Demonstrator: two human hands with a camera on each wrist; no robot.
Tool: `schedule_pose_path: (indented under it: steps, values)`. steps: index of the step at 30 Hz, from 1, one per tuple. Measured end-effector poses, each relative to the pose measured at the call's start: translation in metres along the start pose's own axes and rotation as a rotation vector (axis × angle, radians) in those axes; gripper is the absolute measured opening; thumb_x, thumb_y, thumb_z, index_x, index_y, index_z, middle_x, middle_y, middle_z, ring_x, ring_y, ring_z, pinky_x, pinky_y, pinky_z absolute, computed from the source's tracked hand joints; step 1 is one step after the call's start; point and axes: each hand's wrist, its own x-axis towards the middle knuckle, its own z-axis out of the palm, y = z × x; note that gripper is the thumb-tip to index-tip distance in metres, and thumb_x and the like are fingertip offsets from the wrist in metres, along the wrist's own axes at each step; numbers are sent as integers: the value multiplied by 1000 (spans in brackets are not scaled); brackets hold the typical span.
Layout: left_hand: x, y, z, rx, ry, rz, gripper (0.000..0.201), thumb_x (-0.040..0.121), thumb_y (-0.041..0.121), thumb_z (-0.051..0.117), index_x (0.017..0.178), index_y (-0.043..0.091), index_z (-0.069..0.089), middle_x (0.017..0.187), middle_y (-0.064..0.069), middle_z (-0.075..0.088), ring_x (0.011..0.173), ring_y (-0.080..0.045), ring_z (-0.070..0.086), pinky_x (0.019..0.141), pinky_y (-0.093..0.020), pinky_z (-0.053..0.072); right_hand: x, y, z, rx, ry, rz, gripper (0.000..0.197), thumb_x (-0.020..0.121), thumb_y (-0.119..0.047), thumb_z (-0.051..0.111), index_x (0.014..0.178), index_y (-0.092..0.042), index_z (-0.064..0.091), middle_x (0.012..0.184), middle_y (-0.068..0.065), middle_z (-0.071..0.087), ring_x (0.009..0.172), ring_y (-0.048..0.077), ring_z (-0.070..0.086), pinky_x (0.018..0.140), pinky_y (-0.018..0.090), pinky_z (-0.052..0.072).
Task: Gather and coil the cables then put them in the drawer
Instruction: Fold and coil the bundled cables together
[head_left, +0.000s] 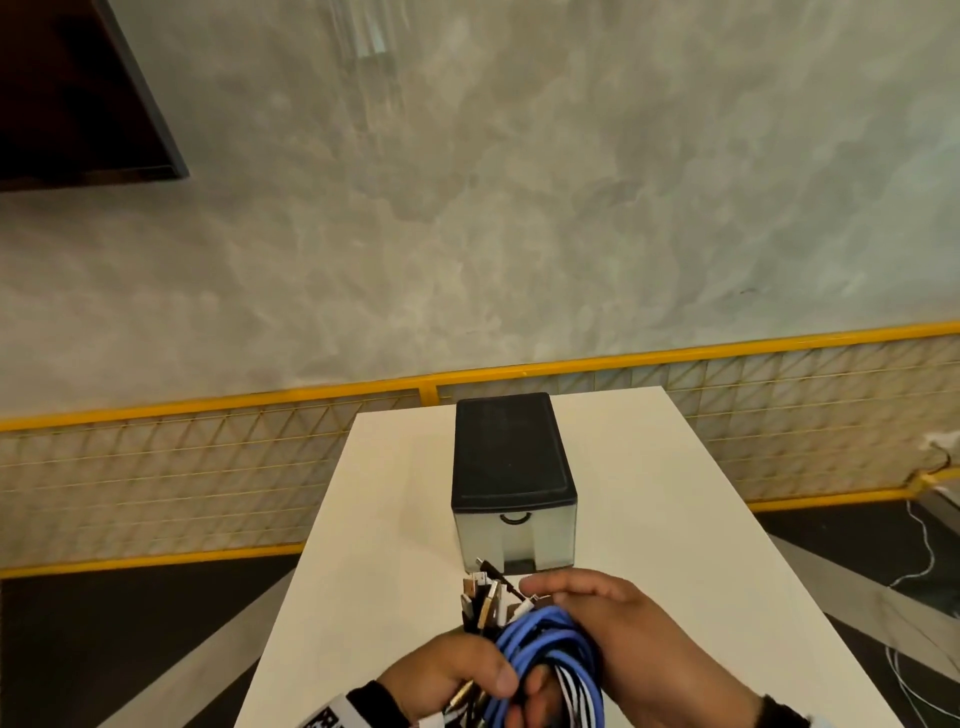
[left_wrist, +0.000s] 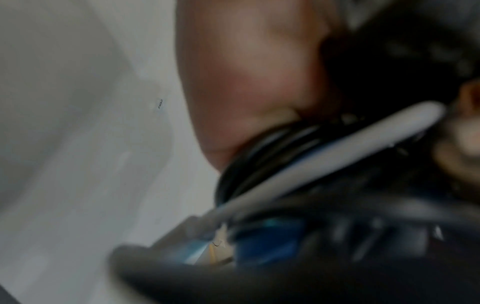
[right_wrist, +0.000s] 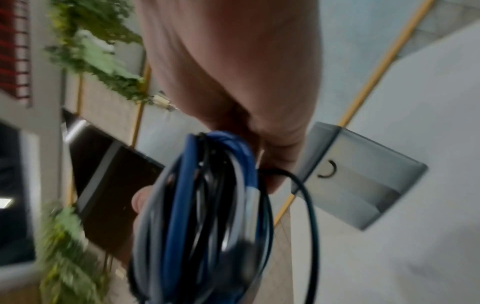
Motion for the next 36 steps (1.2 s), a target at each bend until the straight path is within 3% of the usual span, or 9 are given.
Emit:
schedule_pose_path:
  steps: [5,9,14,16,18,23,26,29,36]
  values:
    - [-1,7,8,-124,-46,35,41,46,20,85,81,2,76,78,-10,77,63,-15,72,61,-23,57,-11,3,-1,41,-159,-106,40,69,-3,70,109,-5,69,83,28,64,67,33,61,67,37,52]
    - [-1,0,14,-158,5,38,33,52,9,78,84,2,77,81,-12,76,63,-14,72,64,-23,58,-12,12,2,-119,-67,-156,31,85,6,61,112,-8,65,69,19,59,53,24,54,57,33,47]
    - [3,-2,19,-73,165,60,30,57,4,68,86,1,76,76,-18,72,60,-20,68,61,-27,57,-7,23,-1,-149,-4,-168,38,76,-4,65,114,-7,64,92,22,68,68,33,61,64,37,54]
    - [2,-2,21,23,260,80,31,57,3,70,87,3,76,80,-19,71,66,-25,67,70,-33,56,-6,26,-4,-219,61,-182,30,80,2,65,107,-9,68,98,18,71,79,29,67,76,39,59]
    - [1,-2,24,73,331,83,29,62,1,68,89,6,78,85,-18,70,75,-27,68,80,-38,52,-4,30,-4,-292,129,-190,27,82,5,64,100,-14,71,99,12,72,89,21,69,85,37,58]
    - [2,-3,32,97,419,46,22,66,12,66,85,13,76,81,-10,66,74,-18,63,70,-27,49,4,36,-2,-330,197,-190,26,84,2,63,96,-19,73,99,1,73,94,14,69,87,27,56]
    - [0,-5,29,109,434,12,23,70,9,70,93,7,75,83,-13,68,79,-27,66,82,-40,55,9,41,-2,-346,196,-167,24,83,1,65,94,-18,73,98,1,74,93,14,69,87,26,55]
    - [-5,-12,23,130,436,-8,32,71,5,73,102,3,73,89,-18,68,82,-30,66,87,-45,55,15,48,-2,-427,170,-126,22,82,-1,66,93,-18,73,97,-1,74,91,10,68,79,16,53]
    - [0,-33,5,8,421,-23,34,71,10,71,102,20,77,116,-19,71,108,-28,68,101,-36,51,38,58,0,-656,82,-53,20,84,-10,66,93,-27,71,101,-18,68,93,-5,61,69,1,43]
